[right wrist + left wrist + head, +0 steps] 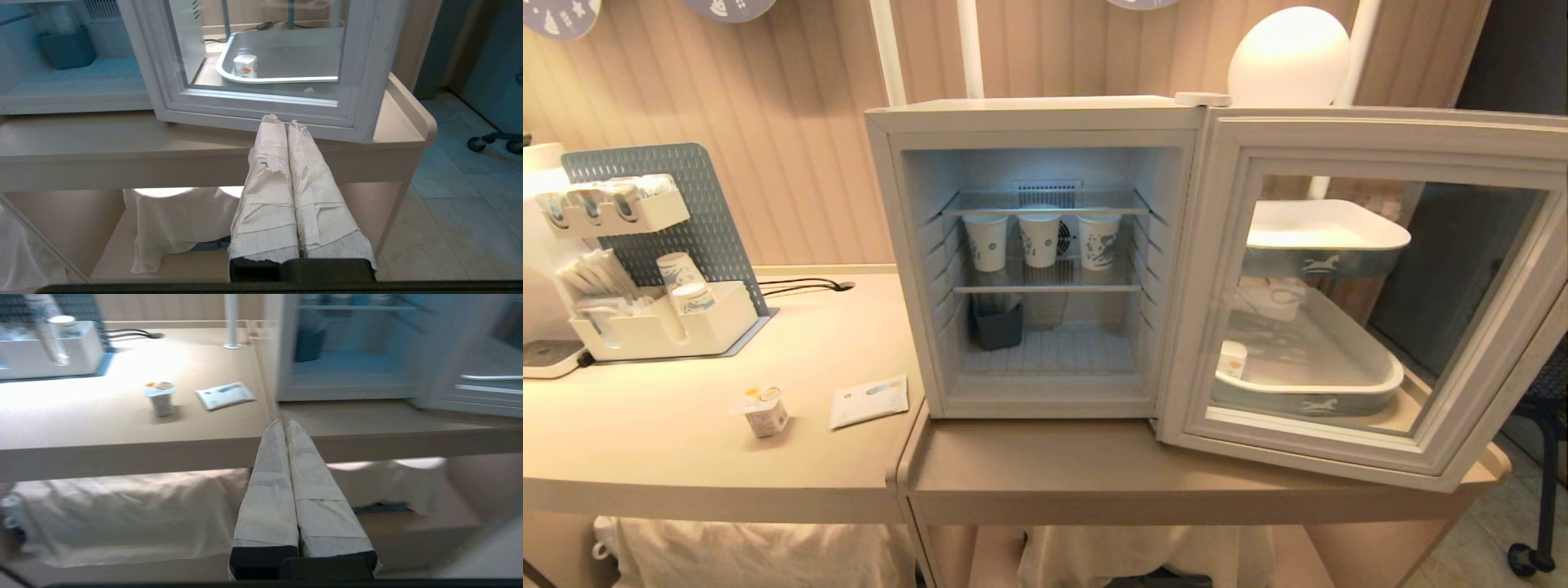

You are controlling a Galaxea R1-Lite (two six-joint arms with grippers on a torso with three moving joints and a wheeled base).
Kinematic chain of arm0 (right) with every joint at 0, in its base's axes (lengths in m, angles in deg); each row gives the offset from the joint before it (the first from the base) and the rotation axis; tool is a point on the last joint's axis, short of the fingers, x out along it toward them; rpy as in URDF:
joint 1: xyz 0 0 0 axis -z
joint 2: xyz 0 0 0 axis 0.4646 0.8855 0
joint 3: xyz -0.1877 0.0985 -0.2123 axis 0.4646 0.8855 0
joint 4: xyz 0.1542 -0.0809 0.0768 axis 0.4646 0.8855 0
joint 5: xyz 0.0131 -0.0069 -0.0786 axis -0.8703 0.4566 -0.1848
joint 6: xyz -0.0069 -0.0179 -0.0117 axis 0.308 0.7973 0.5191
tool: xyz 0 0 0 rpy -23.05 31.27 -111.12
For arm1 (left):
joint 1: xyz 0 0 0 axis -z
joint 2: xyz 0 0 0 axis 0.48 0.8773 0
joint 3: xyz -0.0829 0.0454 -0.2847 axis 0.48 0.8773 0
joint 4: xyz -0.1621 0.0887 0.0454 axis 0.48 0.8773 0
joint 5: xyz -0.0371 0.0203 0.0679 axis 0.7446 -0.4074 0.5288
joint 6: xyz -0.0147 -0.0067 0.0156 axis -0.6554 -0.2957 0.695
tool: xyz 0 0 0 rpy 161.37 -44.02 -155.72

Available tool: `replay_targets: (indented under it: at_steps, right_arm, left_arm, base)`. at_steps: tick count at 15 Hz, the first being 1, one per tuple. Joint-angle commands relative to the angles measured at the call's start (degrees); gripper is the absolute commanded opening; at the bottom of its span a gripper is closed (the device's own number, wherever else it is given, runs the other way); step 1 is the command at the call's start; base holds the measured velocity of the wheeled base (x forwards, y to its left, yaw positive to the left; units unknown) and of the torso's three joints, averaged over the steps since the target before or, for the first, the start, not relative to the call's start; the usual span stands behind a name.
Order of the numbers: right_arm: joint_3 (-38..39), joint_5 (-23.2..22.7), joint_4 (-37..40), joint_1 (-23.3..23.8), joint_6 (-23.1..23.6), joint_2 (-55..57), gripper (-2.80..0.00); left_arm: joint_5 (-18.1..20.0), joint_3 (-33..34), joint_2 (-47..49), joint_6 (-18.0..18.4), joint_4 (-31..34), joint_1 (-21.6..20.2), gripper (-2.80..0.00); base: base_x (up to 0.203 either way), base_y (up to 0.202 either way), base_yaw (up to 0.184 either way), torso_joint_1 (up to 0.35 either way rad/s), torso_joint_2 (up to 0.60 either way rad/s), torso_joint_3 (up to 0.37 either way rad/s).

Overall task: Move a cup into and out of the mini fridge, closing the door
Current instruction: Put the yoghurt in the freezer

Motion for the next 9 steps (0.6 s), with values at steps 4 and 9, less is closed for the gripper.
replay_targets:
  at_steps: [4, 9]
  right_arm:
    - [0.0, 0.0, 0.0, -0.1, 0.0, 0.0, -2.80]
    - [0.0, 0.0, 0.0, 0.0, 0.0, 0.1, -2.80]
  left_arm:
    - [-6.7, 35.2, -4.5, 6.3, -37.1, -0.4, -2.80]
    - [-4.5, 37.3, -4.8, 7.4, -33.2, -0.5, -2.80]
  base:
    - [0.000, 0.000, 0.000, 0.000, 0.00, 0.000]
    - [0.000, 0.000, 0.000, 0.000, 0.00, 0.000]
